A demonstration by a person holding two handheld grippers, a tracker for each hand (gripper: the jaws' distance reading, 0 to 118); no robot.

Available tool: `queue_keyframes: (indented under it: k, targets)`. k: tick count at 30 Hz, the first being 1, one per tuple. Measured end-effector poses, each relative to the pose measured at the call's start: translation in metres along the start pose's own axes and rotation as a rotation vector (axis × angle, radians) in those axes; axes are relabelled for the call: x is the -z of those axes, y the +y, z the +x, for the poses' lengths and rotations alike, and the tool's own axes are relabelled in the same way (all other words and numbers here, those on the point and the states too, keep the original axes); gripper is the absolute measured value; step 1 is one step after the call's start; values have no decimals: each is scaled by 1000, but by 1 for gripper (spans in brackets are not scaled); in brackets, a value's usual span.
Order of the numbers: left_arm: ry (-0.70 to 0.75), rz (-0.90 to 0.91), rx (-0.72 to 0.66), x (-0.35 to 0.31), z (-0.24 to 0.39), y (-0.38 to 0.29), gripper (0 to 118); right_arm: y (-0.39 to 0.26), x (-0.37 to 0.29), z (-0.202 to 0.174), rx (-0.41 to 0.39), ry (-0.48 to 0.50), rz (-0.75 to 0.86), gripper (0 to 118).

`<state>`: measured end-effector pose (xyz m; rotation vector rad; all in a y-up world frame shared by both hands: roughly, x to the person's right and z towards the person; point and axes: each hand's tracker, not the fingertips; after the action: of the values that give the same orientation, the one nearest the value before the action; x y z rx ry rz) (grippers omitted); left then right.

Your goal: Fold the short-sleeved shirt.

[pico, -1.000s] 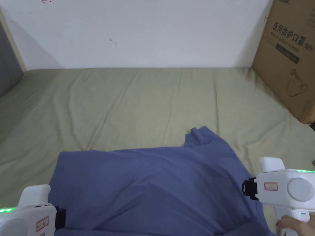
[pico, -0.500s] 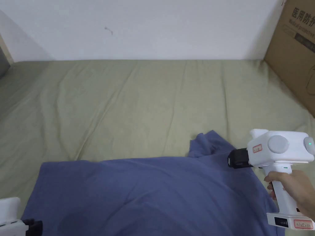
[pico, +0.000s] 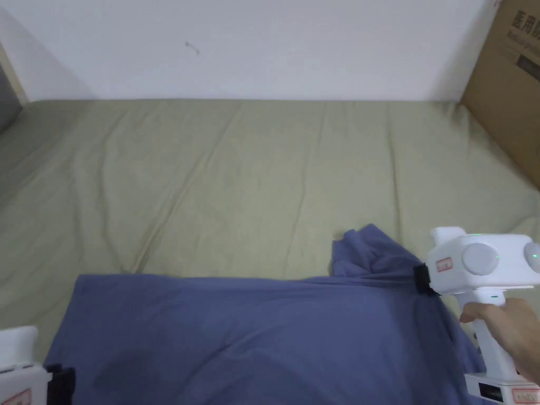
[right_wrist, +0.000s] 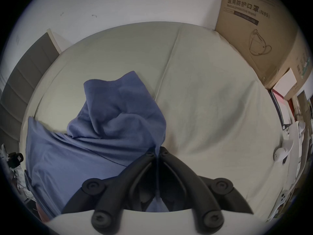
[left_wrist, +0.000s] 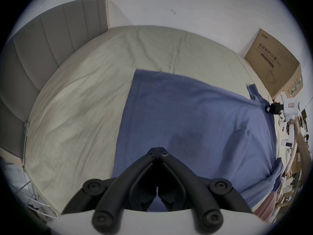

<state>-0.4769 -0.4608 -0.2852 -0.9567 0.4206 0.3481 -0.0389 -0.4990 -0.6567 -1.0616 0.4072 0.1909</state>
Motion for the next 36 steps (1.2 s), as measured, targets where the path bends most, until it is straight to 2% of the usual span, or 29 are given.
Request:
queue_keyframes:
  k: [2, 4, 7, 8, 9, 10, 12, 16, 17, 19, 20, 21, 22, 24, 28, 36]
  targets:
    - [-17, 17, -8, 6, -4, 17, 2, 1, -1, 2, 8, 7, 2, 0]
    - [-12, 25, -9, 19, -9, 38, 17, 0, -1, 1, -4, 6, 4, 0]
    - [19, 34, -19, 41, -13, 75, 32, 0, -1, -4, -34, -7, 2, 0]
    - [19, 29, -22, 53, -14, 88, 59, 0, -1, -4, -37, -9, 2, 0]
    - [23, 9, -23, 64, -15, 100, 78, 1, 0, -4, -38, -9, 0, 0]
    - [18, 3, -31, 72, -16, 108, 85, 1, 0, -4, -39, -8, -1, 0]
    - [9, 0, -39, 90, -17, 122, 84, 0, 1, -3, -36, -2, -2, 0]
    - [81, -14, -65, 126, -18, 133, 84, -1, 2, -3, -30, 4, 0, 0]
    - [70, -50, -67, 135, -19, 133, 75, -1, 3, -3, -34, 3, 0, 0]
    - [101, -28, -22, 137, -14, 124, 68, -1, 3, -4, -35, 1, 1, 0]
    - [117, -14, 4, 130, -10, 122, 46, 0, 2, -4, -32, 1, 1, 0]
    - [138, 1, 26, 123, -7, 122, 18, 1, 1, -3, -25, 3, 1, 0]
    - [133, 6, 37, 119, -8, 123, 2, 1, -1, -2, -22, 6, 3, 0]
    - [70, -13, -3, 110, -10, 122, 2, 1, -10, -2, -2, 13, 16, 0]
    - [68, 8, 27, 83, -7, 115, 2, 2, -43, -3, 8, 38, 50, 0]
    - [1, 119, 24, -14, -27, 87, 2, -34, -136, -9, -26, 27, 150, 0]
